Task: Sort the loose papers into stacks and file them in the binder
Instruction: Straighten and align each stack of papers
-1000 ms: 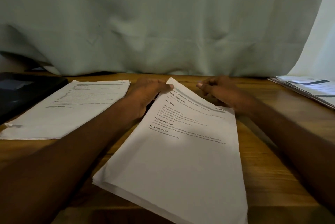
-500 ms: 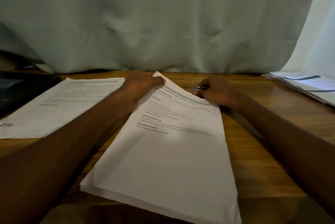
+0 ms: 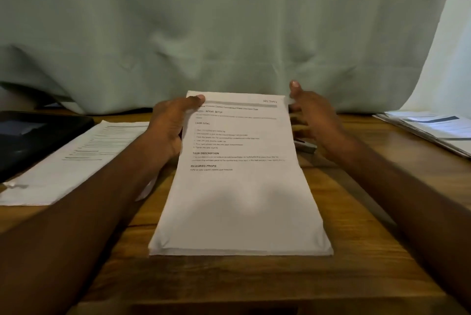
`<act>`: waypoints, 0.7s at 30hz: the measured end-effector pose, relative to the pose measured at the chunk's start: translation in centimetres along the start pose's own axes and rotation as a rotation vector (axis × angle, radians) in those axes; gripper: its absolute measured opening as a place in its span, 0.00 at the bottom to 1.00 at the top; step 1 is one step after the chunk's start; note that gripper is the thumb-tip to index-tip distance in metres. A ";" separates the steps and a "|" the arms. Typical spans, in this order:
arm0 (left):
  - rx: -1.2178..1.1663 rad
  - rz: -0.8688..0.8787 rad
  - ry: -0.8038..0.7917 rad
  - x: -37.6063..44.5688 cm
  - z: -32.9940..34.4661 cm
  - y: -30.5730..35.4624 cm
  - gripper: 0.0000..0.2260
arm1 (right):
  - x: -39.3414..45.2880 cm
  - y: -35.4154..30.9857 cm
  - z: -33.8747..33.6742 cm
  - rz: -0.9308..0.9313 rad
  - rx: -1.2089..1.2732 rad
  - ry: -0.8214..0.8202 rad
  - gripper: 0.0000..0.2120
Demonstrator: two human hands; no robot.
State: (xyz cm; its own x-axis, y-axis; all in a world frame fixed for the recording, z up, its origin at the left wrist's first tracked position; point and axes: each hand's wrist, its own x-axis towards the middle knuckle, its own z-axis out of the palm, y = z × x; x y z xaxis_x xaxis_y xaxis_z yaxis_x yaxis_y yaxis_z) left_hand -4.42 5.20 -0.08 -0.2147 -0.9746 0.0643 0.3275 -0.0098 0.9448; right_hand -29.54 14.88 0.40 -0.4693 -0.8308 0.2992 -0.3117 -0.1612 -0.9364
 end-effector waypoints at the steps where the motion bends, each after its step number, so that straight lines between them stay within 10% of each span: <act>1: -0.040 -0.008 0.021 0.4 -0.2 0.1 0.13 | -0.4 -0.2 0.2 0.085 0.098 -0.140 0.23; 5: -0.177 -0.042 0.074 1.6 -1.2 -0.3 0.14 | -0.6 1.4 1.1 0.142 0.228 -0.472 0.20; 14: 0.139 -0.146 -0.377 0.2 -0.1 -1.5 0.22 | 0.1 1.3 2.0 0.076 0.425 -0.104 0.11; 21: 0.077 0.063 -0.022 2.3 -2.9 0.1 0.23 | -0.5 0.9 1.0 0.419 0.333 -0.585 0.17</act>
State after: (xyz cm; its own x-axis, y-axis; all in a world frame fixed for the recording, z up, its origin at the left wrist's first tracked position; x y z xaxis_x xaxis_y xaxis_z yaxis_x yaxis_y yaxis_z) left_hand -2.24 2.26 -0.81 -0.2168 -0.9675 0.1304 0.2695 0.0691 0.9605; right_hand -28.71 14.64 -0.80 0.0460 -0.9879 -0.1483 0.1016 0.1523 -0.9831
